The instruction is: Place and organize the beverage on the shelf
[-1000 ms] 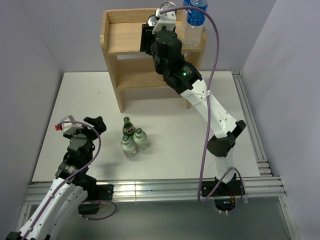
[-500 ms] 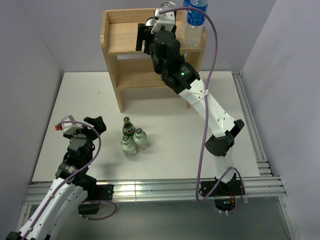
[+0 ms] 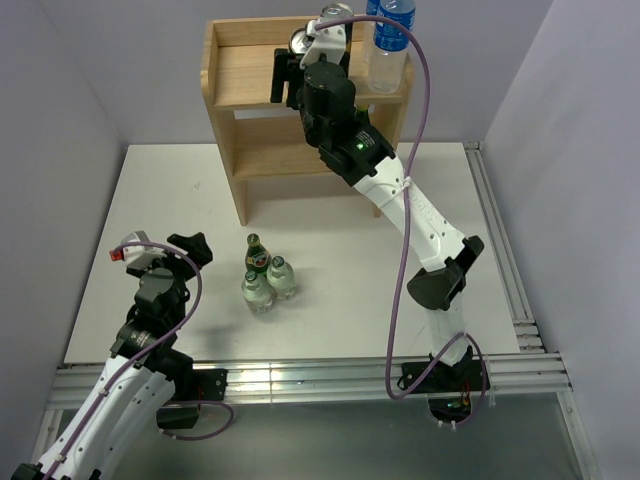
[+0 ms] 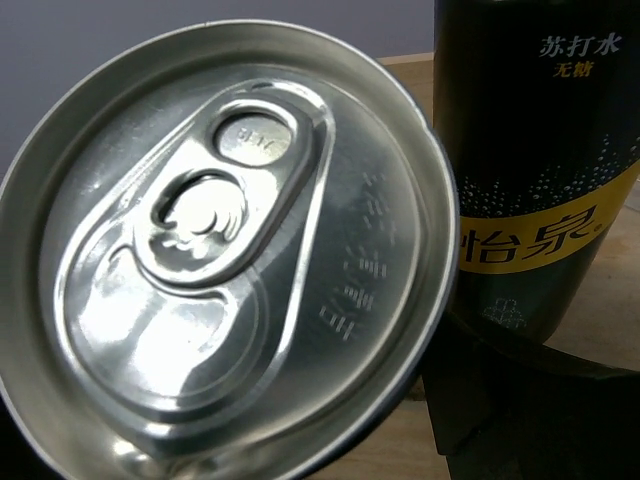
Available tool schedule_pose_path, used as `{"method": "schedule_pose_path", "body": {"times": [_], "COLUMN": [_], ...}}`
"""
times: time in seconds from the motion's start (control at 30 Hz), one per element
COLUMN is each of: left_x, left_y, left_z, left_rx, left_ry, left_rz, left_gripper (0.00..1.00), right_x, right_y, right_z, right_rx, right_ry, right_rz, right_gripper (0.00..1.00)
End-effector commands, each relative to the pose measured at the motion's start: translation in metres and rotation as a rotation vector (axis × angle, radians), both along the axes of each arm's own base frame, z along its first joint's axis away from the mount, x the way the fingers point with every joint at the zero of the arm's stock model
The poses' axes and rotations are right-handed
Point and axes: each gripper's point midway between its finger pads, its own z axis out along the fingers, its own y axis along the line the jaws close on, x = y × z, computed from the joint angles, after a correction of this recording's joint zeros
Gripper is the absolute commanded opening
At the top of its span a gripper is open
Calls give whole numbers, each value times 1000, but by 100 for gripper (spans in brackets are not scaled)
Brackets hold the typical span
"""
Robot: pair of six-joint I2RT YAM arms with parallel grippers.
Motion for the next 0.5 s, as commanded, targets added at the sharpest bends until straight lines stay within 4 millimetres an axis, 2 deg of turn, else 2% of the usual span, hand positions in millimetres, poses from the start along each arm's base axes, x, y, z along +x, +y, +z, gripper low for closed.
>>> {"method": "schedule_pose_path", "body": {"times": [0.0, 0.47], "left_x": [-1, 0], "left_y": [-2, -3], "left_z": [2, 1], "left_rx": [-21, -22], "left_ry": [-18, -15], "left_rz": [-6, -9], "left_gripper": [99, 99], "right_x": [8, 27], "right_y": [0, 4], "right_z": [6, -9], "right_rx": [35, 39], "right_ry": [-31, -21], "right_rz": [-3, -6], "right_gripper": [82, 75]}}
